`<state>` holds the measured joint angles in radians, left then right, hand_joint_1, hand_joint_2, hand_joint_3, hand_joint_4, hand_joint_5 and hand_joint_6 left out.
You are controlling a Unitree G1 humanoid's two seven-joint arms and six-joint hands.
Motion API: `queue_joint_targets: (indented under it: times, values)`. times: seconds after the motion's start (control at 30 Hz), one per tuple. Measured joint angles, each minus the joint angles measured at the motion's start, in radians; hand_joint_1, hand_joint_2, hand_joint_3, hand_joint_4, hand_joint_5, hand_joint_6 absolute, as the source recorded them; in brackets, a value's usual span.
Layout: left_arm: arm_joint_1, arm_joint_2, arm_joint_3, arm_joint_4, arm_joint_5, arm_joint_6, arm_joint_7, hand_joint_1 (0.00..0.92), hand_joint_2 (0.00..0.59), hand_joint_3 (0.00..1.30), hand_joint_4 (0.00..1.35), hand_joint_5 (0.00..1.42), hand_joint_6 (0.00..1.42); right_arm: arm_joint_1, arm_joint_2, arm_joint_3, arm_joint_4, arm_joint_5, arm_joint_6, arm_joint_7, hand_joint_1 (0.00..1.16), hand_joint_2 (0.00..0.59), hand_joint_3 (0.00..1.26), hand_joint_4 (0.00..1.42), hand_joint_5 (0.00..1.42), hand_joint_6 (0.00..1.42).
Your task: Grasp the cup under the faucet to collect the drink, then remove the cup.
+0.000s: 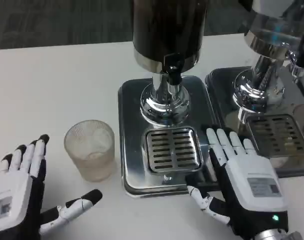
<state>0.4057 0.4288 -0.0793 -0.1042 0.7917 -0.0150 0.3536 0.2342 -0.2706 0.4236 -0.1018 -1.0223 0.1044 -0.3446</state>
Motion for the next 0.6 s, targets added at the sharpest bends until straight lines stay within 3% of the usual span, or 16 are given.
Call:
queue_joint_targets:
  times: [0.13, 0.33, 0.6]
  values:
    - [-0.057, 0.013, 0.032, 0.03, -0.056, -0.056, 0.0, 0.0, 0.0, 0.0, 0.0, 0.0, 0.0, -0.011, 0.02, 0.0, 0.016, -0.003, 0.011, 0.0, 0.31, 0.417, 0.0, 0.0, 0.0, 0.0]
    - [-0.193, 0.038, 0.078, 0.189, -0.172, -0.222, 0.022, 0.0, 0.0, 0.0, 0.0, 0.0, 0.0, -0.012, 0.038, -0.002, 0.016, -0.012, 0.034, -0.004, 0.31, 0.417, 0.0, 0.0, 0.0, 0.0]
    - [-0.265, 0.037, 0.086, 0.51, -0.276, -0.456, 0.06, 0.0, 0.0, 0.0, 0.0, 0.0, 0.0, -0.013, 0.053, -0.002, 0.016, -0.013, 0.052, -0.01, 0.31, 0.417, 0.0, 0.0, 0.0, 0.0]
